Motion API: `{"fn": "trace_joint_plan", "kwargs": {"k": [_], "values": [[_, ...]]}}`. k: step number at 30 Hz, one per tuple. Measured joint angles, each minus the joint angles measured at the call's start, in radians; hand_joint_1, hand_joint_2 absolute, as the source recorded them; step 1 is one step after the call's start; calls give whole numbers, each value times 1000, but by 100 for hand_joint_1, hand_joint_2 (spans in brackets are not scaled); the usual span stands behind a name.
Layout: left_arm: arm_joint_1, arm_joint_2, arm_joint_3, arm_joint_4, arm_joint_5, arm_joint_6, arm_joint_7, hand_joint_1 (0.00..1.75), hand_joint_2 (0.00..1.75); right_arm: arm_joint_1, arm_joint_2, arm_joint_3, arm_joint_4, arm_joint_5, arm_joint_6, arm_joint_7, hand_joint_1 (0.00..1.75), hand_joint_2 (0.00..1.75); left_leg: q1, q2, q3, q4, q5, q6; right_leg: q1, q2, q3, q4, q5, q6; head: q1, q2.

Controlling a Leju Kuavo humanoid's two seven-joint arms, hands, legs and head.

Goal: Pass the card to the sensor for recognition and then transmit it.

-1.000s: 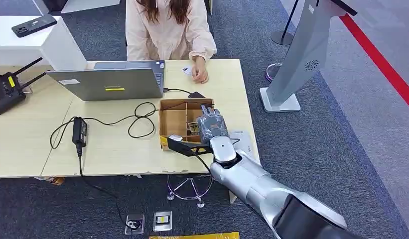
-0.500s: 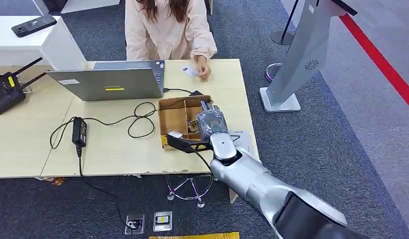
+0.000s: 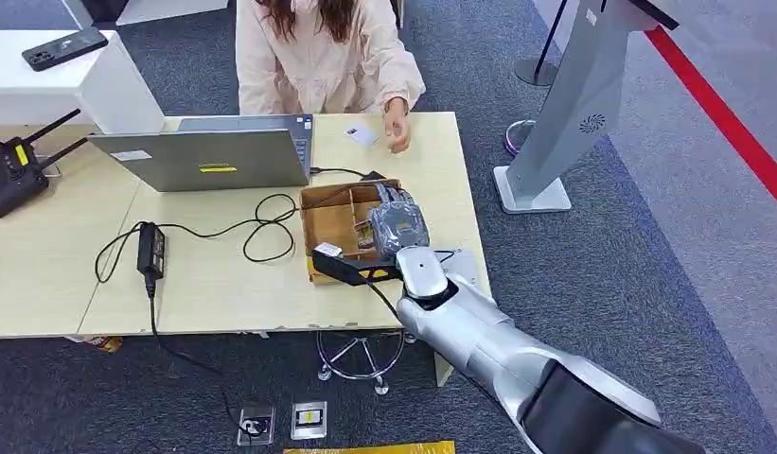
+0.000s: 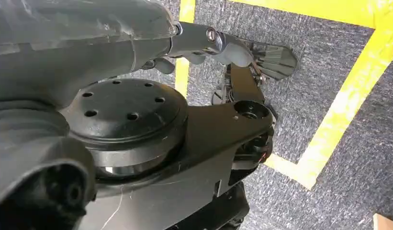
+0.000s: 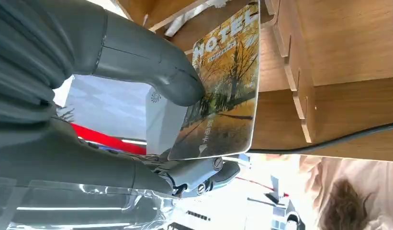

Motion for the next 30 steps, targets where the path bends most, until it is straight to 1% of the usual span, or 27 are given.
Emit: {"fn": "trace_joint_plan", "kwargs": {"k": [9,17,22,30], "values": [[0,0,0,0,2,1,0,0,0,0,0,11,0,-6,-4,0,175,175,0,0,0,0,0,0,0,0,0,0,0,0,0,0],[0,0,0,0,6,2,2,0,0,-12,-8,12,-22,-6,-63,18,175,175,0,0,0,0,0,0,0,0,0,0,0,0,0,0],[0,0,0,0,5,2,3,0,0,-70,-17,12,-55,10,-53,31,175,175,0,0,0,0,0,0,0,0,0,0,0,0,0,0],[0,0,0,0,2,0,3,0,0,-102,-28,12,-100,24,-46,45,175,175,0,0,0,0,0,0,0,0,0,0,0,0,0,0]]}}
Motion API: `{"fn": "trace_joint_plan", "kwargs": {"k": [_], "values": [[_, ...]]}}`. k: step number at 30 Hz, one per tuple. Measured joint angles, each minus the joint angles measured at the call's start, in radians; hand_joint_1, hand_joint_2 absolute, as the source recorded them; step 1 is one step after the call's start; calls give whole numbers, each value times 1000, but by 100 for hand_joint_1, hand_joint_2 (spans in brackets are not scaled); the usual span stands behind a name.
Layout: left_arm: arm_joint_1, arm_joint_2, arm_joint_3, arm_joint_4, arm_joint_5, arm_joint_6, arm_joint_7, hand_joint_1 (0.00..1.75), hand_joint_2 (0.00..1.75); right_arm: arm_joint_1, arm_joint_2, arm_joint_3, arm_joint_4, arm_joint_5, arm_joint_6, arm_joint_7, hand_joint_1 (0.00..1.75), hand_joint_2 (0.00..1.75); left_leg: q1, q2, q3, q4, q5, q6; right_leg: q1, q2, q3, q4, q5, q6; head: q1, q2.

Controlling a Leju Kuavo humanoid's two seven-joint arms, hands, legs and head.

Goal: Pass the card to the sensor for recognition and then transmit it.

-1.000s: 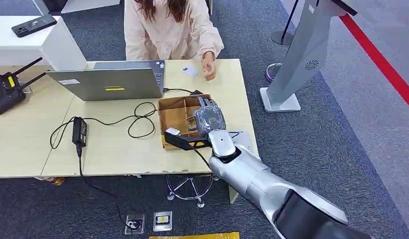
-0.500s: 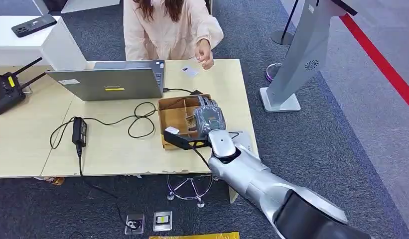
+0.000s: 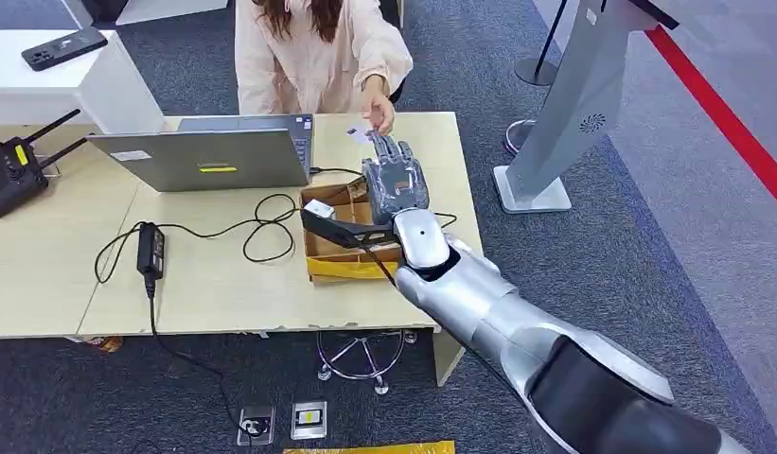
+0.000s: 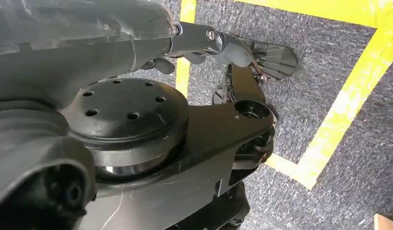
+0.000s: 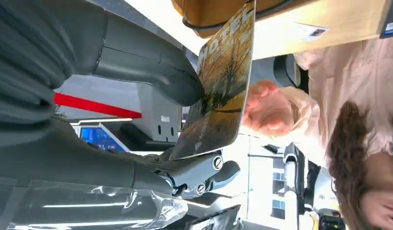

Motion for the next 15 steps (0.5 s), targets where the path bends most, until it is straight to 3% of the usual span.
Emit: {"fn": "trace_joint_plan", "kwargs": {"k": [15], "values": [[-2,0,-9,0,-14,-2,0,0,0,-16,-10,11,-9,9,18,25,175,175,0,0,0,0,0,0,0,0,0,0,0,0,0,0]]}}
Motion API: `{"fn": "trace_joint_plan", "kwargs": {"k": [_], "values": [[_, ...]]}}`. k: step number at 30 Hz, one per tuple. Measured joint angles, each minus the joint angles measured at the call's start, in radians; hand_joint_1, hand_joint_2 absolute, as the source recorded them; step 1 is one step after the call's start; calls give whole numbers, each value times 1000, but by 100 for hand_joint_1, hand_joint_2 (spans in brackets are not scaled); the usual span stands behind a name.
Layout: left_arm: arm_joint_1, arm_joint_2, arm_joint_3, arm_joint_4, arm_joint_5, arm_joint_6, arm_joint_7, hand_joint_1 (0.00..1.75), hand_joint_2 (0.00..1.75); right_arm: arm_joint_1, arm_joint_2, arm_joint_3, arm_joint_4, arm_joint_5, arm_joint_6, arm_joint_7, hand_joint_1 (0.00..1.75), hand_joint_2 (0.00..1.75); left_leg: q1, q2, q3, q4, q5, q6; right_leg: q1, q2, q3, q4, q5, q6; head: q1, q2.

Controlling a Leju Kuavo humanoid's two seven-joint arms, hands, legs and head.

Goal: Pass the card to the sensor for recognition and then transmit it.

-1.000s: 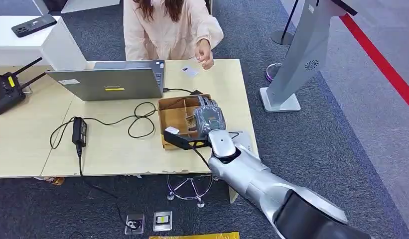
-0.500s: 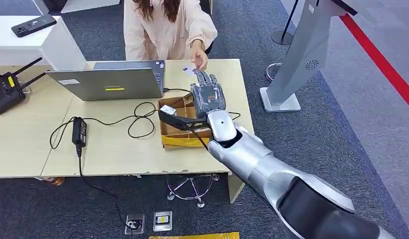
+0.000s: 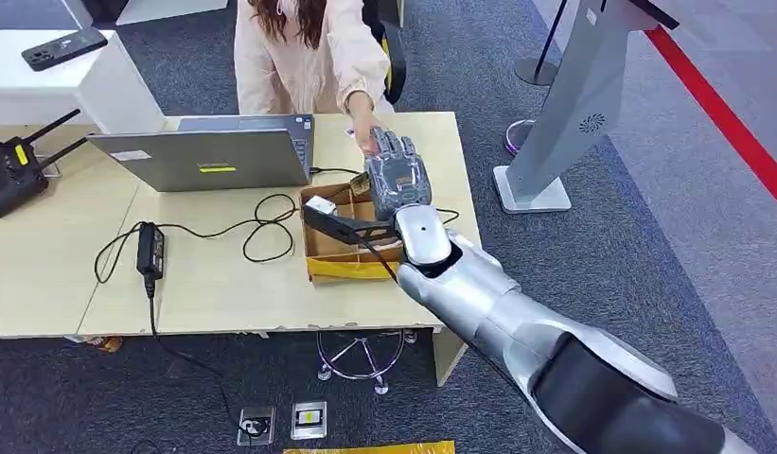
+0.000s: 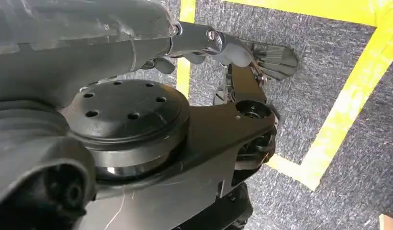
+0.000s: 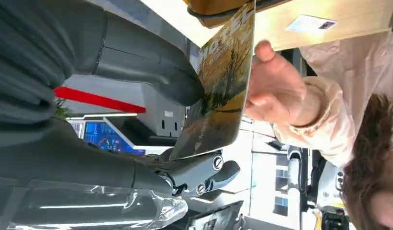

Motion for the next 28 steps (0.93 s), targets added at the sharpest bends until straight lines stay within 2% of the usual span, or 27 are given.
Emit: {"fn": "trace_joint_plan", "kwargs": {"k": [9,28], "values": [[-5,0,-15,0,-1,0,0,0,0,-54,0,5,11,34,14,39,175,175,0,0,0,0,0,0,0,0,0,0,0,0,0,0],[-6,0,-22,0,-5,1,6,0,0,-66,-18,5,43,45,26,53,175,175,0,0,0,0,0,0,0,0,-1,0,0,0,0,0]]}}
